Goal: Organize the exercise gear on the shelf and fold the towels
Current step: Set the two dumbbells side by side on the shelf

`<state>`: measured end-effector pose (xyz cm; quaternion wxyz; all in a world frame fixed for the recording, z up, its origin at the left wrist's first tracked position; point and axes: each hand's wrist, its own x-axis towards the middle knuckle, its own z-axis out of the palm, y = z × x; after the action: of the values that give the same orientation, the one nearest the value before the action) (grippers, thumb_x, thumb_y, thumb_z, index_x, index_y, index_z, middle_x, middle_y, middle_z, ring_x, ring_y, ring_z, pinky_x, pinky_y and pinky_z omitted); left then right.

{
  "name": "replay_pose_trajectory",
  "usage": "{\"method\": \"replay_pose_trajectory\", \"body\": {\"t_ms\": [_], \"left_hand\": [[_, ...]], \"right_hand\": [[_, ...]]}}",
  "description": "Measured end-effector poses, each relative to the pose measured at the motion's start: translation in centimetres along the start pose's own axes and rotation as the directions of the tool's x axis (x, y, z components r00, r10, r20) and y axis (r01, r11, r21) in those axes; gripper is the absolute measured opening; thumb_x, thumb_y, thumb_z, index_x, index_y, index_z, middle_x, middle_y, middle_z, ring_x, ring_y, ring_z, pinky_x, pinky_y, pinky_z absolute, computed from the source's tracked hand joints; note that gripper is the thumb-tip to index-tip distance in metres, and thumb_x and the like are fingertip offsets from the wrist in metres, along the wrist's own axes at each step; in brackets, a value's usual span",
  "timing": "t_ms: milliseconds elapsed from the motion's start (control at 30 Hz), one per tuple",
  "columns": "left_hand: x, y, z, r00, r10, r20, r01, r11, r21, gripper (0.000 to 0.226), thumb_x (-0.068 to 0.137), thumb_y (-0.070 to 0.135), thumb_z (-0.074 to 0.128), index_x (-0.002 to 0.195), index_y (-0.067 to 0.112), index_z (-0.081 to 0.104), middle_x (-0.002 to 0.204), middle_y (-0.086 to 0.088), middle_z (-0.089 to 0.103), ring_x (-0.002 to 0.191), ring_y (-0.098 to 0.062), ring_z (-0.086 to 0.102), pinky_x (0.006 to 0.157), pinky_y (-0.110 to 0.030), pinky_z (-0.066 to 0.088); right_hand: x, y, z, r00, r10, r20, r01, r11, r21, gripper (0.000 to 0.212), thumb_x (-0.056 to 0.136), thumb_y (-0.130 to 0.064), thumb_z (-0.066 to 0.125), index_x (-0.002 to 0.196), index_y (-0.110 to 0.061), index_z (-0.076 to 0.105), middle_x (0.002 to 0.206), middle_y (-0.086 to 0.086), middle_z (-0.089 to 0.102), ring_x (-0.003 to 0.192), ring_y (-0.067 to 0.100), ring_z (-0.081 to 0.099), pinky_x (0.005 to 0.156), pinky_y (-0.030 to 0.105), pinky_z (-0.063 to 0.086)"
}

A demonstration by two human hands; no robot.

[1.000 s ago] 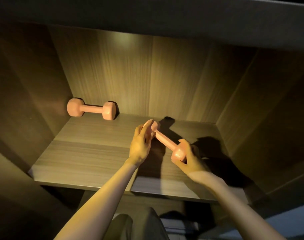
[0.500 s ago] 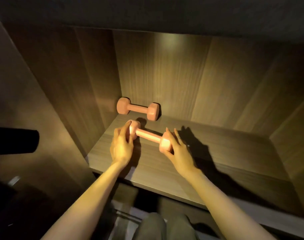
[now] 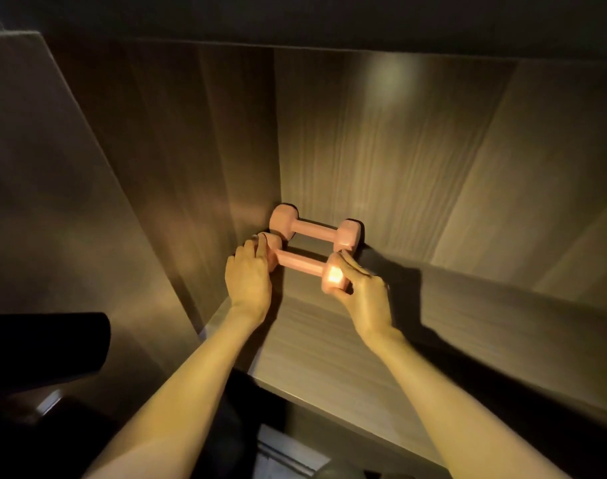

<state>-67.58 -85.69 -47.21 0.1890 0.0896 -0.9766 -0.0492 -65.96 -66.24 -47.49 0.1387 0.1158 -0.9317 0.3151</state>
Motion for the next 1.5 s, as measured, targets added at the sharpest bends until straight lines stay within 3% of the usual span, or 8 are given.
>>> {"method": "replay_pose_trajectory", "body": {"t_ms": [333, 533, 700, 800, 1033, 1133, 1267, 1500], "left_hand": [[2.4, 0.2, 0.8, 0.998, -0.05, 0.028, 0.051, 0.997, -0.06, 0.057, 0.093, 0.005, 0.051, 0.147, 0.012, 0.033, 0.137, -0.01, 0.048, 0.121, -0.027, 0.045, 0.098, -0.035, 0.041], [2.3, 0.2, 0.7, 0.998, -0.036, 0.044, 0.038, 0.998, -0.042, 0.06, 0.094, 0.004, 0.05, 0.149, 0.012, 0.026, 0.141, -0.01, 0.044, 0.123, -0.027, 0.044, 0.101, -0.035, 0.04], [0.1, 0.4, -0.7, 0.978, -0.011, 0.207, 0.05, 0.981, -0.186, 0.079, 0.095, 0.018, 0.053, 0.153, 0.017, -0.001, 0.161, -0.002, 0.003, 0.143, -0.027, 0.02, 0.11, -0.044, 0.03], [-1.6, 0.7, -2.4, 0.977, 0.043, 0.21, 0.01, 0.97, -0.243, 0.071, 0.098, 0.02, 0.045, 0.153, 0.019, -0.001, 0.161, 0.0, -0.002, 0.148, -0.024, 0.004, 0.117, -0.046, 0.021], [-6.6, 4.1, -9.1, 0.98, 0.198, 0.024, -0.184, 0.943, -0.278, 0.058, 0.096, 0.022, 0.047, 0.15, 0.018, 0.026, 0.155, -0.003, 0.028, 0.14, -0.025, 0.031, 0.113, -0.045, 0.031], [-9.5, 5.9, -11.3, 0.968, 0.252, 0.009, -0.239, 0.926, -0.294, 0.06, 0.094, 0.022, 0.053, 0.149, 0.02, 0.029, 0.155, -0.003, 0.028, 0.145, -0.024, 0.021, 0.115, -0.041, 0.023], [-14.4, 8.7, -13.0, 0.929, 0.359, -0.093, -0.367, 0.856, -0.364, 0.052, 0.098, 0.024, 0.045, 0.148, 0.021, 0.031, 0.155, -0.001, 0.028, 0.147, -0.022, 0.011, 0.114, -0.035, 0.023], [-19.8, 12.6, -13.5, 0.826, 0.556, -0.09, -0.544, 0.747, -0.382, 0.052, 0.1, 0.036, 0.043, 0.148, 0.022, 0.031, 0.155, -0.002, 0.028, 0.146, -0.023, 0.017, 0.116, -0.038, 0.025]], "right_hand": [[1.8, 0.3, 0.6, 1.0, 0.009, -0.026, -0.012, 0.993, -0.115, 0.073, 0.078, -0.016, 0.077, 0.143, -0.023, 0.043, 0.13, 0.006, 0.061, 0.113, 0.027, 0.062, 0.1, 0.045, 0.048], [1.5, -0.2, 0.6, 0.996, 0.069, 0.051, -0.061, 0.987, -0.147, 0.072, 0.086, -0.017, 0.069, 0.148, -0.027, 0.033, 0.145, -0.002, 0.046, 0.121, 0.028, 0.056, 0.102, 0.047, 0.046], [1.4, -1.2, -1.3, 0.965, 0.11, 0.238, -0.027, 0.944, -0.328, 0.071, 0.097, -0.016, 0.052, 0.153, -0.028, 0.01, 0.158, -0.003, 0.022, 0.131, 0.029, 0.044, 0.1, 0.046, 0.045], [0.4, -1.7, -3.4, 0.935, 0.093, 0.341, 0.053, 0.916, -0.397, 0.072, 0.099, -0.029, 0.049, 0.153, -0.027, 0.001, 0.161, -0.001, 0.012, 0.142, 0.029, 0.028, 0.103, 0.048, 0.041], [-6.0, -3.6, -10.4, 0.985, 0.019, 0.174, 0.051, 0.921, -0.385, 0.063, 0.099, -0.038, 0.046, 0.153, -0.027, 0.016, 0.159, -0.006, 0.019, 0.144, 0.022, 0.023, 0.116, 0.043, 0.026], [-9.9, -3.6, -13.7, 0.994, 0.024, 0.106, 0.017, 0.93, -0.368, 0.057, 0.099, -0.045, 0.04, 0.151, -0.033, 0.02, 0.157, -0.014, 0.022, 0.143, 0.017, 0.025, 0.116, 0.037, 0.024], [-15.6, -3.1, -17.5, 1.0, -0.015, -0.016, 0.006, 0.889, -0.458, 0.055, 0.097, -0.047, 0.043, 0.149, -0.034, 0.028, 0.153, -0.014, 0.032, 0.134, 0.019, 0.042, 0.099, 0.036, 0.044], [-23.4, -1.3, -21.3, 0.995, 0.006, -0.104, -0.054, 0.881, -0.47, 0.056, 0.095, -0.041, 0.048, 0.147, -0.029, 0.032, 0.15, -0.006, 0.039, 0.135, 0.013, 0.039, 0.108, 0.031, 0.032]]}}
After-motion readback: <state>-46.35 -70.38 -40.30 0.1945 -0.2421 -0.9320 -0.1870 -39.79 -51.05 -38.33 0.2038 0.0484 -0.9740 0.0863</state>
